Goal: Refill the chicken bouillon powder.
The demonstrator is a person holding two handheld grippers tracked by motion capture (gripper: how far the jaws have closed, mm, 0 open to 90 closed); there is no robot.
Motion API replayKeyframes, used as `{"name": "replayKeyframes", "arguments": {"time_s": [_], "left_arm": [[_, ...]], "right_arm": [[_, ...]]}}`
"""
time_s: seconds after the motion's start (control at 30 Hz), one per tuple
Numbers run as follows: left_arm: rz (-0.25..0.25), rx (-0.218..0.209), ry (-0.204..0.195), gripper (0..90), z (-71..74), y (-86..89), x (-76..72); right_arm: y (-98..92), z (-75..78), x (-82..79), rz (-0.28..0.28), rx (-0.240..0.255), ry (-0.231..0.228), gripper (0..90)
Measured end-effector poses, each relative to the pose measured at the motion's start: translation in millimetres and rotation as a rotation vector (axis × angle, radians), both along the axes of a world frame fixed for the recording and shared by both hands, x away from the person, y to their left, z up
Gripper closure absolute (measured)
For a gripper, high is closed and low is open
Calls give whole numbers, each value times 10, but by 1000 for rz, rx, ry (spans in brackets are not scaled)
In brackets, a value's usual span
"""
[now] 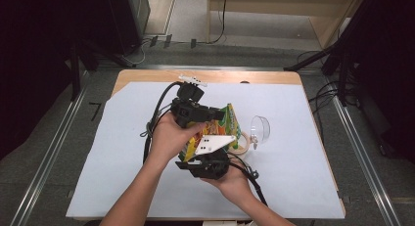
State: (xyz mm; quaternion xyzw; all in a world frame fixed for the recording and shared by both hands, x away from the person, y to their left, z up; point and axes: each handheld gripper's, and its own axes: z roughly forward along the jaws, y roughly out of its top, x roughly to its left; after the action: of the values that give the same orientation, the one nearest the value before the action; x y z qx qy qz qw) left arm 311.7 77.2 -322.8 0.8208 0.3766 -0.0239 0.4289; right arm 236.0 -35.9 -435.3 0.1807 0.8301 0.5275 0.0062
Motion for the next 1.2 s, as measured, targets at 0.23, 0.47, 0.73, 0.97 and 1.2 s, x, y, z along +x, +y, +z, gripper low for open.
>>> {"name": "replayKeyframes", "arguments": {"time_s": [0.23, 0.47, 0.73, 0.97, 1.2], "left_arm": [[-2, 9, 0, 810, 9, -6, -10], [-7, 5, -5, 808, 15, -34, -17], [-18, 10, -5, 809, 16, -78, -13], [-25, 29, -35, 805, 43, -136, -62], [-21, 4, -1, 808, 3, -89, 18]], "right_arm": [[8, 4, -16, 2, 7, 19, 759], [-7, -4, -7, -5, 5, 18, 758], [-32, -11, -8, -20, 10, 15, 759], [-55, -15, 1, -30, 14, 10, 763], [-53, 8, -17, -28, 8, 13, 761]]}}
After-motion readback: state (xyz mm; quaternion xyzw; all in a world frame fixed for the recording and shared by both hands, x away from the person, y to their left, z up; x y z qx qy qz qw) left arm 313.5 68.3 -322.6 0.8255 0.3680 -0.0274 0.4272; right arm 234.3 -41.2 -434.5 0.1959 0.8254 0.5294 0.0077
